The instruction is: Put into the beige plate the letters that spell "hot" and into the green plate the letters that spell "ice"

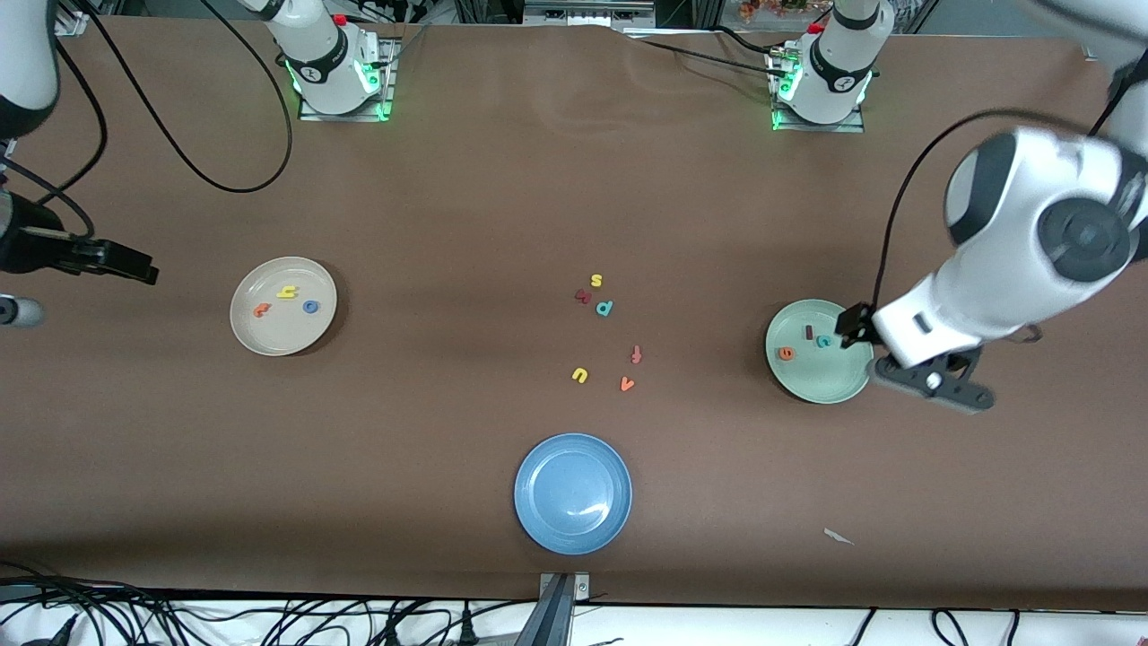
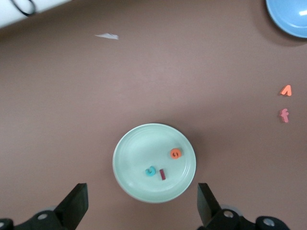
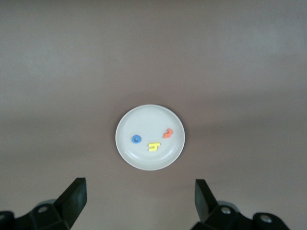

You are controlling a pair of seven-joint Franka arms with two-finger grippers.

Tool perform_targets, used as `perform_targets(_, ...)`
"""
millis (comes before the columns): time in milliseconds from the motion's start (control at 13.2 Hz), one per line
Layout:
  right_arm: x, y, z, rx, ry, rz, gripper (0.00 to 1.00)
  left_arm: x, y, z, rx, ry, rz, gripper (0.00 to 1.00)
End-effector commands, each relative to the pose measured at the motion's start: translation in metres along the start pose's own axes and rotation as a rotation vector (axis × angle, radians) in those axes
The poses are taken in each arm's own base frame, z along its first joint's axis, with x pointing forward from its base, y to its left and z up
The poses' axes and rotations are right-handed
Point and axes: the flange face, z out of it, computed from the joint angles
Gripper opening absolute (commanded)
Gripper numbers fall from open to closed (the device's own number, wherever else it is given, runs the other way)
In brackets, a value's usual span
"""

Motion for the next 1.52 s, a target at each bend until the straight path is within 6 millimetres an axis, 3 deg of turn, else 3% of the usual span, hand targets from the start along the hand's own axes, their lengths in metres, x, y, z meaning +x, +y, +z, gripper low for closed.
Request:
perform_targets(0,-0.011,0.004,-0.017,0.0,0.033,-0.002,1.0,-0.04,0.006,-0.069,0.051,0.032,-0.003,1.0)
perform_targets(152,-0.022,0.003,-0.019,-0.002,0.043,-0.004,1.0,-0.065,0.009,-0.102,0.03,0.056,-0.044,1.0)
perform_targets(455,-0.021,0.007,-0.025,-0.005,0.058,0.015,1.0,-0.09,0.009,-0.132,-0.063,0.1,-0.109,1.0)
perform_targets(834,-0.021,0.0,-0.02,-0.006,0.043,0.004,1.0,-0.122,-0.023,-0.131,-0.054,0.072,-0.122,1.0)
perform_targets(1062,-0.022,-0.006,-0.022,0.0,0.046,0.09,1.0,-0.127,-0.021,-0.136,-0.044,0.051,-0.123,1.0)
perform_targets(1441,-0.024,-0.018,-0.025,0.01,0.047,0.073,1.0,-0.132,-0.018,-0.127,-0.069,-0.02,-0.202,1.0)
